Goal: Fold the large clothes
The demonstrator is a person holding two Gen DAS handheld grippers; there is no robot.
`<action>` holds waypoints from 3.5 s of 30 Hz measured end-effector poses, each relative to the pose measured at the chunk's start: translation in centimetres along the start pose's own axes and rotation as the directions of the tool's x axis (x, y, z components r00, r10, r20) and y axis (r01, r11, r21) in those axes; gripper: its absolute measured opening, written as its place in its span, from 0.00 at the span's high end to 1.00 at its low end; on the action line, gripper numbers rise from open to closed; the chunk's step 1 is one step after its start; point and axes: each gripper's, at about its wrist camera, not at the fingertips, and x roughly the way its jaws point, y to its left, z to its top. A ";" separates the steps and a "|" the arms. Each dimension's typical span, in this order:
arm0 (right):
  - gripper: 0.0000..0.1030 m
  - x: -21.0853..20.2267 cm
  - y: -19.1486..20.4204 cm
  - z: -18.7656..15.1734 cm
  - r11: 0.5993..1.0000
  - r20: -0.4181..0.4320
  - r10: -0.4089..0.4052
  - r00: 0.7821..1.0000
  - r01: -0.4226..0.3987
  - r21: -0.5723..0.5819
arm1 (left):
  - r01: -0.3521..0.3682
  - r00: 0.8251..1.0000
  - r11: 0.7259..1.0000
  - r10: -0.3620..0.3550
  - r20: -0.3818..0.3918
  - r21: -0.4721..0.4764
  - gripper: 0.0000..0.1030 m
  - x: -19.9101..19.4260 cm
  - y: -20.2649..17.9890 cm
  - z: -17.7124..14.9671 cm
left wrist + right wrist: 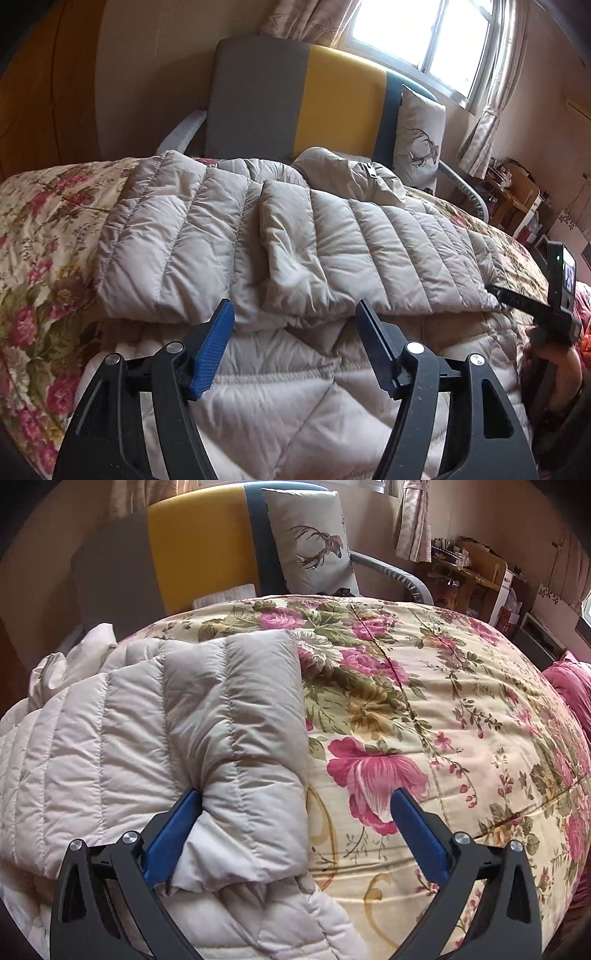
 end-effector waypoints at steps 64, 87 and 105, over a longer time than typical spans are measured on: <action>0.80 -12.9 -11.6 -20.0 0.348 0.010 0.931 0.364 -0.897 0.272 | 0.450 0.877 0.846 -0.480 -0.040 -0.287 0.89 -17.2 9.3 -19.1; 0.80 -25.3 -14.9 -18.2 -0.018 0.217 0.976 -0.012 -1.000 0.024 | 0.745 0.666 0.588 -0.634 0.393 -0.314 0.91 -32.4 10.0 -14.6; 0.79 -14.2 -13.9 -9.9 0.072 0.346 0.911 0.222 -0.915 0.398 | 0.544 0.839 0.748 -0.498 0.220 -0.379 0.91 -17.9 10.2 -3.3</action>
